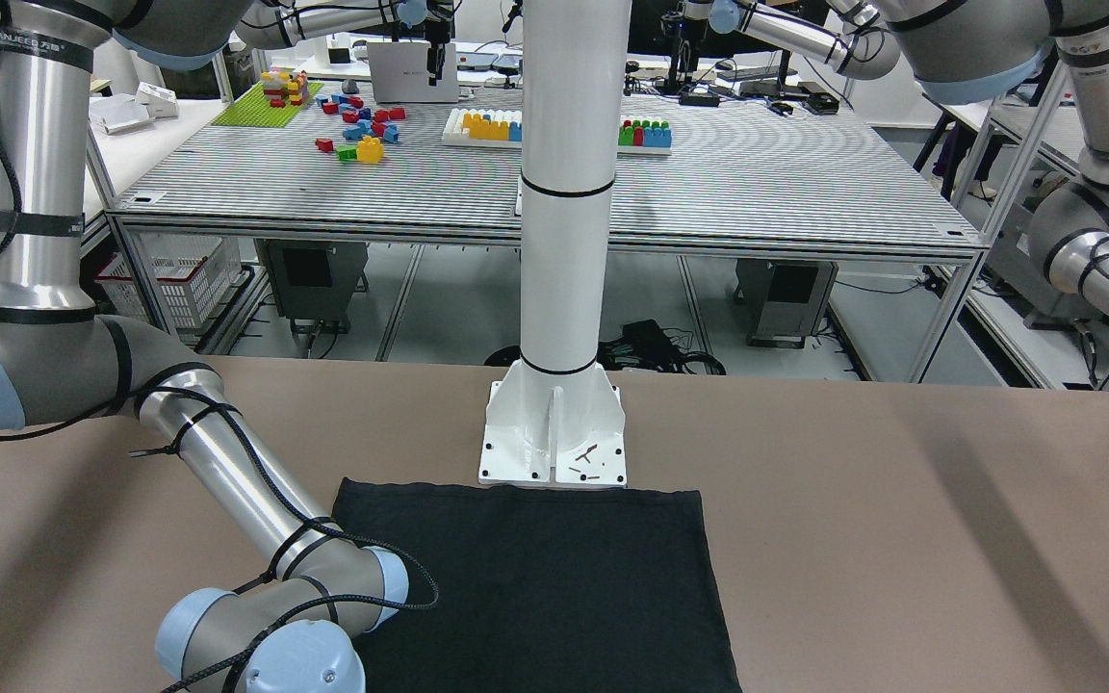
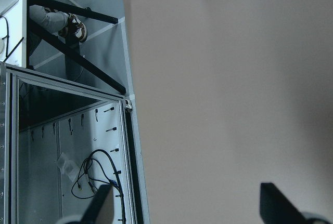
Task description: Fold clothes
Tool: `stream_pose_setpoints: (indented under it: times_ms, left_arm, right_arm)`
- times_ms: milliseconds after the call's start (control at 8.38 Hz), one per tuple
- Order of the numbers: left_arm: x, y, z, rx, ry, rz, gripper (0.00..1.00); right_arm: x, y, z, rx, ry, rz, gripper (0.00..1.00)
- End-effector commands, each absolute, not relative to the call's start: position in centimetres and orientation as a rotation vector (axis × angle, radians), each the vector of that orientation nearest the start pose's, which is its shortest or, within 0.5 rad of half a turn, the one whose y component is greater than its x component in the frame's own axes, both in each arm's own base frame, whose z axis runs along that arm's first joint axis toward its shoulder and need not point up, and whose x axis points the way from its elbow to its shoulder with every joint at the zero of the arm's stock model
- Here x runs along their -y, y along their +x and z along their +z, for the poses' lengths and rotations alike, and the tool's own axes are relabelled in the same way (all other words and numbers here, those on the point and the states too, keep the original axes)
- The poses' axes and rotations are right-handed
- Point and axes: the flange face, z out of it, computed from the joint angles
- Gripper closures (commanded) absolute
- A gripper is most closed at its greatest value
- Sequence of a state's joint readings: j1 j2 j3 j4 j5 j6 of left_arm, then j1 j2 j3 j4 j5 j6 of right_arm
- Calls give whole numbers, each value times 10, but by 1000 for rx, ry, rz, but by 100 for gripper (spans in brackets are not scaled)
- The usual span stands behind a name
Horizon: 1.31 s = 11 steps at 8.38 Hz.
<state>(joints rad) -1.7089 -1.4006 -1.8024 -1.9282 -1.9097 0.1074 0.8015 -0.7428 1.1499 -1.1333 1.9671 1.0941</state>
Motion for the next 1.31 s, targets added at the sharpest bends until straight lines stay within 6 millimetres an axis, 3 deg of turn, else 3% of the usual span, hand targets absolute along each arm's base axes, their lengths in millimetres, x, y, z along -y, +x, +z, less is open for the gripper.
stream_pose_setpoints:
  times_ms: [0,239,358,477,596,835,954,1193]
  left_arm:
    - [431,-161,601,-277,455,41,0]
    - [432,-162,599,-273,461,41,0]
    - [432,-162,597,-268,475,43,0]
    - [432,-162,597,-267,480,44,0]
    - [433,-162,595,-266,488,45,0]
    - [432,-162,595,-264,492,46,0]
    - [432,-162,595,-264,493,46,0]
    - [433,-162,594,-265,497,47,0]
  right_arm:
    - [626,-470,323,879,193,135,6]
    - [610,-463,350,875,176,141,6]
    - [594,-451,362,883,177,135,6]
    - [566,-454,368,900,173,105,6]
    - [543,-469,366,912,153,98,6]
    - [521,-483,348,952,105,155,6]
    - [516,-482,346,959,104,155,6]
    - [496,-461,361,959,96,144,6]
